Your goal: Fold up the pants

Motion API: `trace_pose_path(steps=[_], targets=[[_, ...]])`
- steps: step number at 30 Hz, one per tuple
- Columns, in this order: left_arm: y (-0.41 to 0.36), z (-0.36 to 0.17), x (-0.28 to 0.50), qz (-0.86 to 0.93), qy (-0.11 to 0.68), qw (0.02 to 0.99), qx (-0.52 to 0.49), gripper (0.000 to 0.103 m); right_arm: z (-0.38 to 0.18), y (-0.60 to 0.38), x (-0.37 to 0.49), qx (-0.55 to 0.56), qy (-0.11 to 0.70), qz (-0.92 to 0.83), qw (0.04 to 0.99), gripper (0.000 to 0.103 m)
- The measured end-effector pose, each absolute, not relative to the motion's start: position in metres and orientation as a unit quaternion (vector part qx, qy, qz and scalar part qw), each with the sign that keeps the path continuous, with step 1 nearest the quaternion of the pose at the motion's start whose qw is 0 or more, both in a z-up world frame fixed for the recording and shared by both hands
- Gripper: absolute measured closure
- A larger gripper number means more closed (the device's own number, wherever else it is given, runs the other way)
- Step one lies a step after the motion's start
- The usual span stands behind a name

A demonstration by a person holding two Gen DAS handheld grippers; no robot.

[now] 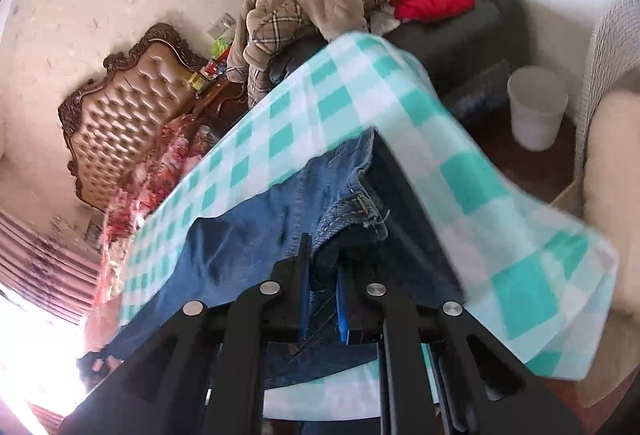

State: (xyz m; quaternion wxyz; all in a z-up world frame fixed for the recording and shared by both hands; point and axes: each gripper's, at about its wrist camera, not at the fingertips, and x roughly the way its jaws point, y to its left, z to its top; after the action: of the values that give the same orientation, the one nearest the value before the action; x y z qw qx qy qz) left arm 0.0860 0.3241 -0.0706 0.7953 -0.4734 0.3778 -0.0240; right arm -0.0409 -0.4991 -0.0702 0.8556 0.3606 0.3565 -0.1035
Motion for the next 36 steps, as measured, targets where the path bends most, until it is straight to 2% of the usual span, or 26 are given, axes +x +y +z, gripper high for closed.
trace_pose_path(steps=[5, 7, 9, 11, 14, 16, 17, 18, 20, 21, 23, 24, 25, 26, 30, 32, 33, 35, 36], targets=[[0.335, -0.142, 0.062, 0.012, 0.431, 0.749, -0.504, 0.101, -0.112, -0.512, -0.041, 0.376, 0.398, -0.114, 0.829, 0.091], [0.340, -0.157, 0.059, 0.015, 0.436, 0.744, -0.506, 0.097, -0.127, -0.508, -0.035, 0.343, 0.428, -0.133, 0.826, 0.091], [0.347, -0.156, 0.057, 0.012, 0.420, 0.747, -0.515, 0.069, -0.139, -0.501, -0.030, 0.303, 0.451, -0.151, 0.826, 0.091], [0.357, -0.148, 0.057, 0.018, 0.397, 0.757, -0.518, 0.061, -0.143, -0.500, -0.030, 0.297, 0.450, -0.158, 0.827, 0.091], [0.383, -0.148, 0.061, 0.042, 0.377, 0.753, -0.538, 0.061, -0.143, -0.491, -0.025, 0.251, 0.458, -0.176, 0.834, 0.091], [0.394, -0.151, 0.069, 0.047, 0.377, 0.756, -0.533, 0.066, -0.145, -0.488, -0.021, 0.229, 0.463, -0.187, 0.836, 0.092], [0.399, -0.150, 0.076, 0.057, 0.385, 0.761, -0.519, 0.094, -0.145, -0.487, -0.021, 0.221, 0.464, -0.192, 0.836, 0.092], [0.403, -0.148, 0.081, 0.066, 0.392, 0.769, -0.502, 0.098, -0.146, -0.485, -0.022, 0.216, 0.465, -0.195, 0.836, 0.092], [0.410, -0.138, 0.089, 0.073, 0.395, 0.788, -0.468, 0.098, -0.145, -0.480, -0.022, 0.193, 0.467, -0.196, 0.841, 0.090], [0.410, -0.136, 0.092, 0.079, 0.401, 0.789, -0.459, 0.092, -0.145, -0.479, -0.022, 0.185, 0.467, -0.198, 0.842, 0.085], [0.412, -0.128, 0.090, 0.106, 0.395, 0.808, -0.425, 0.086, -0.142, -0.477, -0.025, 0.162, 0.469, -0.219, 0.840, 0.063], [0.411, -0.124, 0.089, 0.105, 0.392, 0.814, -0.416, 0.076, -0.138, -0.476, -0.028, 0.145, 0.468, -0.245, 0.837, 0.035], [0.409, -0.120, 0.086, 0.106, 0.387, 0.820, -0.408, 0.069, -0.133, -0.476, -0.033, 0.126, 0.460, -0.272, 0.836, 0.022], [0.403, -0.110, 0.082, 0.137, 0.383, 0.834, -0.373, 0.057, -0.124, -0.477, -0.041, 0.107, 0.450, -0.297, 0.836, 0.021], [0.351, -0.068, 0.089, 0.140, 0.331, 0.907, -0.218, 0.055, -0.096, -0.477, -0.050, 0.072, 0.421, -0.353, 0.833, 0.021], [0.315, -0.061, 0.105, 0.090, 0.326, 0.928, -0.157, 0.050, -0.079, -0.452, -0.032, 0.060, 0.400, -0.299, 0.864, 0.021], [0.288, -0.065, 0.124, 0.051, 0.349, 0.929, -0.114, 0.050, -0.076, -0.439, -0.021, 0.055, 0.396, -0.272, 0.875, 0.021], [0.256, -0.081, 0.154, -0.005, 0.399, 0.912, -0.090, 0.050, -0.072, -0.395, 0.016, 0.033, 0.393, -0.188, 0.900, 0.021], [0.247, -0.090, 0.167, -0.027, 0.421, 0.902, -0.092, 0.056, -0.073, -0.372, 0.035, 0.019, 0.395, -0.155, 0.905, 0.022]])
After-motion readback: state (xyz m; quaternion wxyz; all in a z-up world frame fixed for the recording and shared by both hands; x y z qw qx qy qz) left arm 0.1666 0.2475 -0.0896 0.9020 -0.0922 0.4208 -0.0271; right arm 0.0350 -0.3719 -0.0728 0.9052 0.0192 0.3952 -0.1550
